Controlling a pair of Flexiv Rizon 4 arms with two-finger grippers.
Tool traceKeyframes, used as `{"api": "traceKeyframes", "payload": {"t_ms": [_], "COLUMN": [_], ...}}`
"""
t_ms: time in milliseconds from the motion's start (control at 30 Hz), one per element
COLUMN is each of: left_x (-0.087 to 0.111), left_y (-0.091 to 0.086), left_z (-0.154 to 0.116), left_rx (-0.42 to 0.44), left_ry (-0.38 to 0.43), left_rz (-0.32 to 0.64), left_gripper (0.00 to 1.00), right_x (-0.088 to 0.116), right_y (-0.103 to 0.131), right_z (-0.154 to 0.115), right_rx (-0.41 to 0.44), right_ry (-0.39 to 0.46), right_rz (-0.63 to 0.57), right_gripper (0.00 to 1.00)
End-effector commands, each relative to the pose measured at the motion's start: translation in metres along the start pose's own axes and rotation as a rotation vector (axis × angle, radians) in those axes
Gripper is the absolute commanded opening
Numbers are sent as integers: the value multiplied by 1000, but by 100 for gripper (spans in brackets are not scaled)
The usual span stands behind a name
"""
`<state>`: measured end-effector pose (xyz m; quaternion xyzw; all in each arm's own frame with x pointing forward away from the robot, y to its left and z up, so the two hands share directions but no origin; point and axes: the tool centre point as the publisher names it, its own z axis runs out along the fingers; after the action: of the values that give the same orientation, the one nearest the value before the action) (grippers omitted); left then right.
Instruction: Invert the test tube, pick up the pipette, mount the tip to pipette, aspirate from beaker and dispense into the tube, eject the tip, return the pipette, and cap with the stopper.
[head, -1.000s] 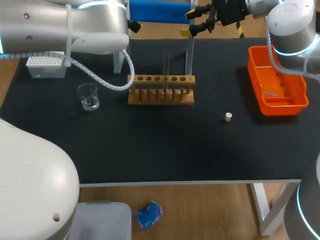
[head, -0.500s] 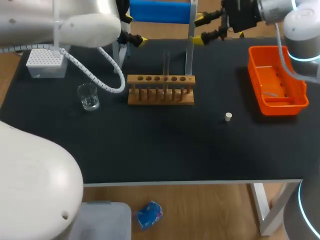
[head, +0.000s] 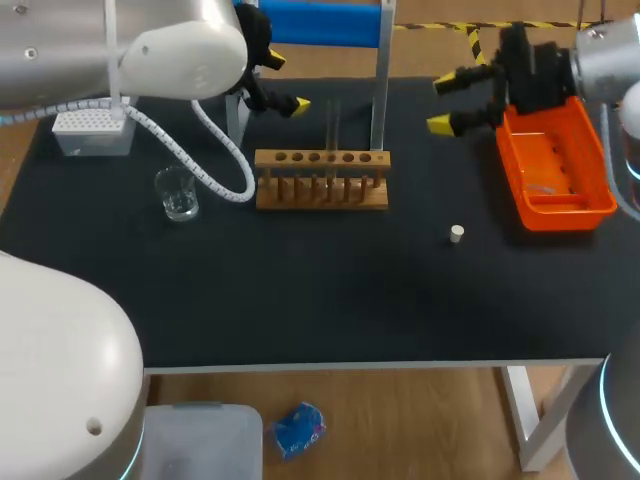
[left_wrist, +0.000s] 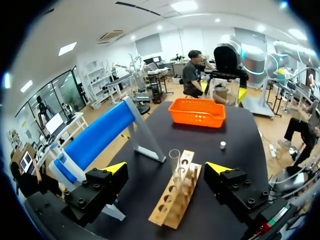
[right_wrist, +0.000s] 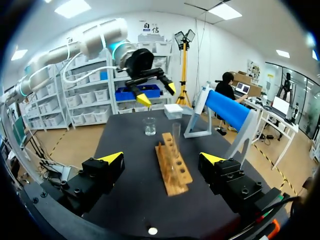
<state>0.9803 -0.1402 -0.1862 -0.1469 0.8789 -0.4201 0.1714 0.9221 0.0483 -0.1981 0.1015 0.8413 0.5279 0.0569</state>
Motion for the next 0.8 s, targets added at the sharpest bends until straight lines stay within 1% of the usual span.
{"api": "traceKeyframes", "payload": {"t_ms": [33,100,133,700,733,800], "left_x": [-8,-7,-7,-7,-7,-7], "left_y": [0,1,1,1,2,4], "left_z": [12,15,15,15,16,17], "left_rx": [7,-10,-10,-10,-25,-6], "left_ry": [438,453,451,451,442,453], "left_rz": [6,17,15,15,28,38], "left_gripper": [100,100,100,100,100,100], "right_x": [22,29,31,31,31,31], "right_y": [-18,-25,-27,-27,-27,-27], "right_z": [-23,-27,-29,-29,-29,-29], "right_rx": [-22,-14,-16,-16,-16,-16], "right_ry": [-17,2,-2,-2,-2,-2], "right_rz": [-10,-34,-32,-32,-32,-32], "right_gripper": [100,100,100,100,100,100]}}
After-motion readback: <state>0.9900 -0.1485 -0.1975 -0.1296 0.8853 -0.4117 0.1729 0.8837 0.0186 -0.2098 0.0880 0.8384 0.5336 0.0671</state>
